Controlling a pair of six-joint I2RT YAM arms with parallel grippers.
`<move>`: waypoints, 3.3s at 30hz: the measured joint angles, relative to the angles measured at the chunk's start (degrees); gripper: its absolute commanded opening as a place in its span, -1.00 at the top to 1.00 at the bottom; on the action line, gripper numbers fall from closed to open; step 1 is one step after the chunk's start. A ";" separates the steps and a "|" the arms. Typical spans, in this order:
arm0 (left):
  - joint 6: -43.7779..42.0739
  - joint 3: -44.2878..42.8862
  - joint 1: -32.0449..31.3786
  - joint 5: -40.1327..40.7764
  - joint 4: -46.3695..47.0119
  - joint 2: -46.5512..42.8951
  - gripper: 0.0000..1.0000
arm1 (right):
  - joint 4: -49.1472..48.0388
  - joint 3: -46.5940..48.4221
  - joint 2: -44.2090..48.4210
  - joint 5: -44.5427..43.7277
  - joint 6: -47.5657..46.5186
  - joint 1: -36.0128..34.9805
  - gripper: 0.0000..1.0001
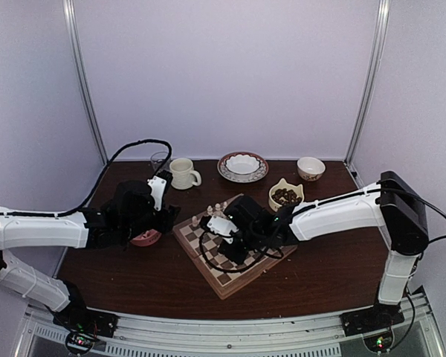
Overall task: Set up the chess pieces on the board
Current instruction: Pick up the rook from the chessboard, then place the rook at a1.
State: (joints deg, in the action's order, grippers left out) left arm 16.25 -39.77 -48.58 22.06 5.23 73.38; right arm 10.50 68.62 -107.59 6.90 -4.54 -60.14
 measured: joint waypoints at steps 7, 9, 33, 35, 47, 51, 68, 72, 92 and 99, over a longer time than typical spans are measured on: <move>-0.02 0.00 0.00 -0.04 -0.17 -0.76 -0.14 | -1.51 -3.28 5.95 -4.04 1.42 1.18 0.84; -0.02 0.00 0.00 -0.04 -0.17 -0.85 -0.14 | -2.19 -3.78 8.07 -4.85 2.12 2.91 0.85; 0.24 -0.02 0.00 -1.33 -0.61 -0.83 -0.14 | -0.79 14.27 -4.61 -6.73 9.31 19.45 0.89; 0.22 -0.02 0.00 -1.31 -0.70 -0.81 -0.14 | -0.31 15.89 -6.95 -6.43 9.31 19.85 0.89; 0.24 -0.42 0.00 -1.33 -1.01 -0.59 -0.14 | 3.23 22.25 -13.90 -4.39 9.29 20.96 0.89; 0.22 -0.79 0.00 -1.36 -1.09 -0.20 -0.14 | 4.09 23.39 -15.06 -3.89 9.27 21.05 0.88; 0.22 -0.98 0.00 -1.38 -1.55 0.00 -0.14 | 6.88 24.81 -16.13 -3.89 9.03 21.07 0.83; 0.24 -0.98 0.00 -1.38 -1.86 0.02 -0.14 | 7.08 25.29 -16.76 -3.87 8.98 21.07 0.82; 0.22 -1.14 0.00 -1.42 -2.34 0.02 -0.15 | 9.81 28.06 -17.90 -3.91 8.61 21.07 0.38; 0.61 -1.18 0.00 -1.01 -2.38 0.04 -0.19 | 10.36 29.86 -17.88 -3.91 7.87 21.07 0.35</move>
State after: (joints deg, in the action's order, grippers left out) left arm 16.86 -40.95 -48.58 21.06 2.85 73.43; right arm 20.86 98.48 -125.47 2.98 3.33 -39.07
